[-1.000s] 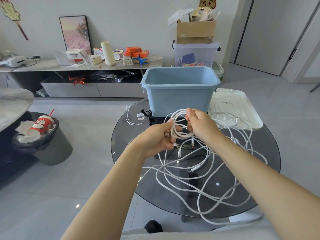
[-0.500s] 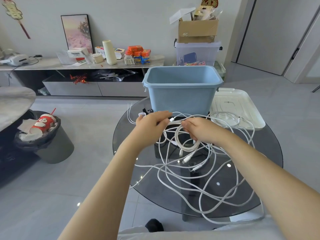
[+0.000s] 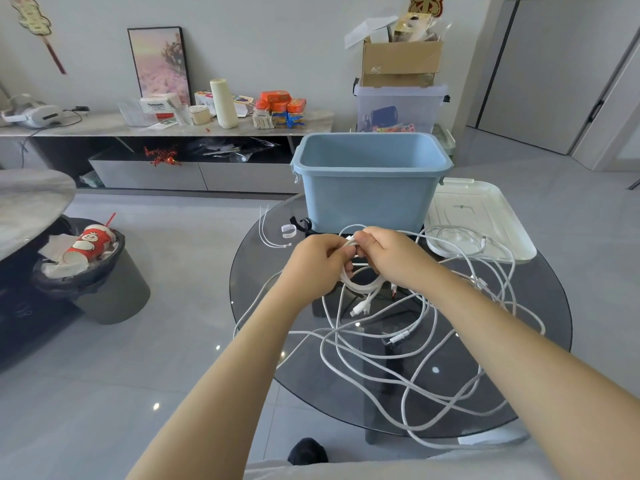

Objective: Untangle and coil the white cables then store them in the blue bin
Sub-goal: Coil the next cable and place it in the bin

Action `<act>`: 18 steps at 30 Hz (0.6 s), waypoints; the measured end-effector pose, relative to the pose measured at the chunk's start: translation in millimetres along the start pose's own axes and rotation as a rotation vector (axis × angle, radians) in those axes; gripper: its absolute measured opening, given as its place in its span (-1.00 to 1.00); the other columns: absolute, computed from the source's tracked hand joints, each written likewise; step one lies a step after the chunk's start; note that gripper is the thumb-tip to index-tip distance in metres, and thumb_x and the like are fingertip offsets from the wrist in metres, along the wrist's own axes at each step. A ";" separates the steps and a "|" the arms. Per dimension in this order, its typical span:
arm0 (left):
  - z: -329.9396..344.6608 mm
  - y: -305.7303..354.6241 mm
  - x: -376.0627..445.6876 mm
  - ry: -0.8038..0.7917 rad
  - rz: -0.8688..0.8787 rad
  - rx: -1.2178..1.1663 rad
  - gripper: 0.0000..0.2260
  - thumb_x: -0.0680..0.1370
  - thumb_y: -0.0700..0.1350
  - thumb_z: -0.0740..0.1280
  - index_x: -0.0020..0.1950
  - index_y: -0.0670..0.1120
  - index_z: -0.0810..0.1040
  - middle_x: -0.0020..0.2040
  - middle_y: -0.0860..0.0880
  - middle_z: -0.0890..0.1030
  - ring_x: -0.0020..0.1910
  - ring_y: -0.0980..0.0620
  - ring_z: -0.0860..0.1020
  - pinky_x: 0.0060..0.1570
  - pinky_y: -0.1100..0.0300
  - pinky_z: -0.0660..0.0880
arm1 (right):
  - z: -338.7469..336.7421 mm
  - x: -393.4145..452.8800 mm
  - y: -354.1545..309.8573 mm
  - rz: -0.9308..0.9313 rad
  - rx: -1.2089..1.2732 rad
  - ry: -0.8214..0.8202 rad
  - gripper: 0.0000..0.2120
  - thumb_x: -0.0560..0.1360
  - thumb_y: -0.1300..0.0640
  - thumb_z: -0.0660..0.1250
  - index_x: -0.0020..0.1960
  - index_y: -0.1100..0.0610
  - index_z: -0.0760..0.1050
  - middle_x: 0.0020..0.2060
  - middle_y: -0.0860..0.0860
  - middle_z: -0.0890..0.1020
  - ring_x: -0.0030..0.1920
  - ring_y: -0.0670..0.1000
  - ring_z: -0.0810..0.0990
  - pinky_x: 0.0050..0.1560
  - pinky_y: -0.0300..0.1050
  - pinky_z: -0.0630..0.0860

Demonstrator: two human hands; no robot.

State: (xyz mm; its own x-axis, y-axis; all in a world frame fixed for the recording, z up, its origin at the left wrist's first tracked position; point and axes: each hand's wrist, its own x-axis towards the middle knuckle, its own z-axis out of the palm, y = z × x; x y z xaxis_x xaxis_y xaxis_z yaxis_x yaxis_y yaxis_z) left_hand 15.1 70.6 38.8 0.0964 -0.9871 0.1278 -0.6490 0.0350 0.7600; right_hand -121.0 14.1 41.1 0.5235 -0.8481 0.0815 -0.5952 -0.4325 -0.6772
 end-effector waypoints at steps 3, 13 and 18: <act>-1.9 -1.7 -2.5 0.020 -0.092 -0.083 -0.71 0.59 -0.14 0.24 -0.32 -0.08 0.54 -0.38 0.00 0.60 -0.37 0.04 0.55 -0.52 0.42 0.37 | 3.4 2.0 0.9 -0.001 -0.002 -0.004 -0.67 0.64 0.01 0.03 -0.25 0.04 0.37 -0.37 -0.07 0.43 -0.32 -0.08 0.40 -0.20 -0.09 0.30; -7.2 -10.1 -4.5 0.010 -0.124 -0.208 -0.76 0.61 -0.17 0.19 0.17 0.00 0.60 -0.27 -0.03 0.66 -0.18 -0.13 0.62 -0.01 -0.01 0.57 | 13.5 7.1 5.7 -0.089 -0.171 0.054 -0.73 0.65 0.06 0.02 -0.15 0.18 0.31 -0.30 0.05 0.42 -0.22 0.10 0.40 -0.27 -0.04 0.18; -12.7 -17.2 -4.0 0.091 0.007 -0.007 -0.79 0.61 -0.13 0.22 -0.10 0.05 0.62 -0.36 0.06 0.61 -0.43 0.24 0.49 -0.31 0.43 0.41 | 24.2 15.0 1.6 -0.081 -0.156 0.014 -0.72 0.65 0.04 0.01 -0.15 0.17 0.31 -0.33 0.00 0.39 -0.22 0.10 0.39 -0.28 -0.04 0.15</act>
State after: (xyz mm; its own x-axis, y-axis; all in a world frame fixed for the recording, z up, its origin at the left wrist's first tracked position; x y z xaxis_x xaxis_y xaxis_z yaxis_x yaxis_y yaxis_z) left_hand 35.4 75.9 33.3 0.1598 -0.9687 0.1901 -0.6444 0.0436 0.7635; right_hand -99.4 8.1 23.5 0.5657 -0.8122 0.1422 -0.6396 -0.5411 -0.5461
